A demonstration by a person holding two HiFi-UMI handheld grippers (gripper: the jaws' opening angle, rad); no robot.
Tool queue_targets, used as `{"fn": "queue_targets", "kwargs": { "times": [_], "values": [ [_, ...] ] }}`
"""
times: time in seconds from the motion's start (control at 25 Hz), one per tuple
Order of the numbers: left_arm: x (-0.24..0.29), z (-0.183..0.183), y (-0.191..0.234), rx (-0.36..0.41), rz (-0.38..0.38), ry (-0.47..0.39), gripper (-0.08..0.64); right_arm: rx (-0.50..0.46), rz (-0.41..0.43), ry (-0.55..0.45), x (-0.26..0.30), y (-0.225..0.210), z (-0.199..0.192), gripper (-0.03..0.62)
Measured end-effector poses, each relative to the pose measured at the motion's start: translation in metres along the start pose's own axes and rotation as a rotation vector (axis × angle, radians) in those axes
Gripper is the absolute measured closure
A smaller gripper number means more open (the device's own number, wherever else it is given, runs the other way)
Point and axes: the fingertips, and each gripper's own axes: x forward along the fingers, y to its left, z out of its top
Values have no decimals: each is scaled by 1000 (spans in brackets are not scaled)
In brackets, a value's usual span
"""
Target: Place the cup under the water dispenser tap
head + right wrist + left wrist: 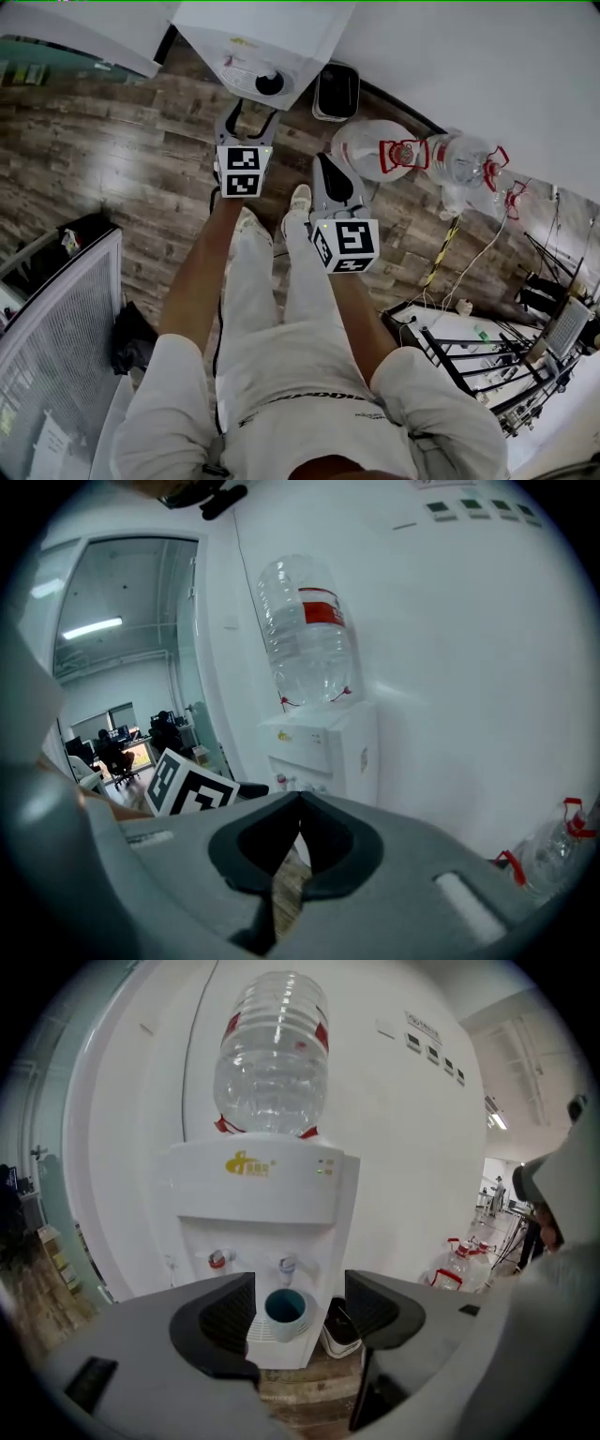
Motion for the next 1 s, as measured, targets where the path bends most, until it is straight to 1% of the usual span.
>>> {"fn": "queue_targets", "kwargs": {
  "times": [0.16,0.32,0.48,0.64,0.84,1.0],
  "values": [
    [-30,27,-7,-5,-13,-20,316,-21,15,-6,-12,16,22,594],
    [-57,52,-9,-8,-2,-32,353,-34,28,-20,-26,29,43,594],
    [-91,77,-12,-65,17,-64,379,-45,53,-28,-37,42,62,594],
    [-124,93,-17,-98,41,-78,424,-59,76,-47,-52,53,85,594],
    [-160,115,-20,-132,49,-89,494,-56,96,-84,-69,58,112,594],
    [-191,137,-21,-166,58,-123,557,-53,114,-96,-81,65,128,594]
  ]
}}
